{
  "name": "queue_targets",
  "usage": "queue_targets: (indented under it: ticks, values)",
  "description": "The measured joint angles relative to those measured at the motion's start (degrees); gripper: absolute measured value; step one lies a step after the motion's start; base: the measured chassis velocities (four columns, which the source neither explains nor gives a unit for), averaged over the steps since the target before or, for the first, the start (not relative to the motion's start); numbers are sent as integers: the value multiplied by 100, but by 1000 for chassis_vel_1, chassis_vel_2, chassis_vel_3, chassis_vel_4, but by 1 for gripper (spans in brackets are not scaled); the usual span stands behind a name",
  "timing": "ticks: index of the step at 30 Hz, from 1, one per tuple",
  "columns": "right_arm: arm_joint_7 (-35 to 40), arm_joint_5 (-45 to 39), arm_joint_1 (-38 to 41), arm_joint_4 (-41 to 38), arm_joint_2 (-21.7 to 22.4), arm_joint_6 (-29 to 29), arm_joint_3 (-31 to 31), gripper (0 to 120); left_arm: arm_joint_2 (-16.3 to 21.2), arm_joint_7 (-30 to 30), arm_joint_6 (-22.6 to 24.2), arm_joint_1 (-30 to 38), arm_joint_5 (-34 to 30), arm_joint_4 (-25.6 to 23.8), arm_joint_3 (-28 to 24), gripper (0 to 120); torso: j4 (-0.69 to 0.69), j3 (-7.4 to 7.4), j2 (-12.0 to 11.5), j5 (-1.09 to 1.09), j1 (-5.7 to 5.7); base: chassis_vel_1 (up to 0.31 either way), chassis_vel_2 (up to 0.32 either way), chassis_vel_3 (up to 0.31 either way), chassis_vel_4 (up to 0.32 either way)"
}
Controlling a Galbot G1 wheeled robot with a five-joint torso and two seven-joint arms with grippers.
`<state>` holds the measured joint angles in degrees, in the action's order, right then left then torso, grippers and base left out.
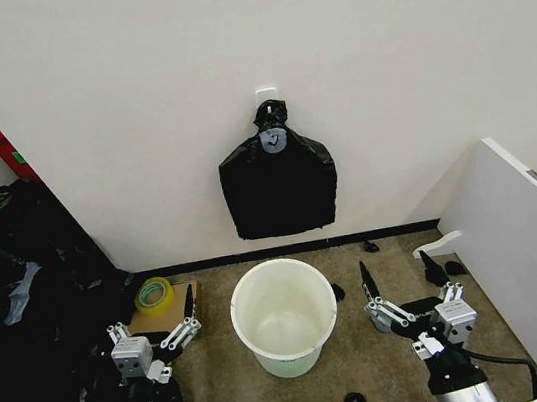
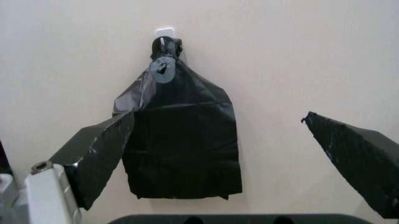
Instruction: Place the garbage bag over the trash bin.
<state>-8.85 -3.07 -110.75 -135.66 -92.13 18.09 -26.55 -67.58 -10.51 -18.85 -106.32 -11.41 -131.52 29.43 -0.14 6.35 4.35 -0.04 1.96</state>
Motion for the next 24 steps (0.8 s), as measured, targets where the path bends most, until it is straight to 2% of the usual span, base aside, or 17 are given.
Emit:
queue_targets:
  ticks: [9, 22, 24]
  values:
    - [-3, -14, 86, 158, 20, -20, 32, 100, -25, 3, -43, -15, 31, 67, -9, 100, 0, 0, 0, 0, 0, 0, 0, 0, 0]
    - [46, -329, 460, 452, 402, -216, -26, 100, -64, 42, -115, 46, 7, 193, -72, 100, 1, 0, 0, 1, 0, 0, 0, 0, 0]
    - [68, -407, 622, 559, 419, -265, -32, 100, -17, 59, -123, 135, -21, 218, -115, 100, -3, 0, 0, -1, 0, 0, 0, 0, 0]
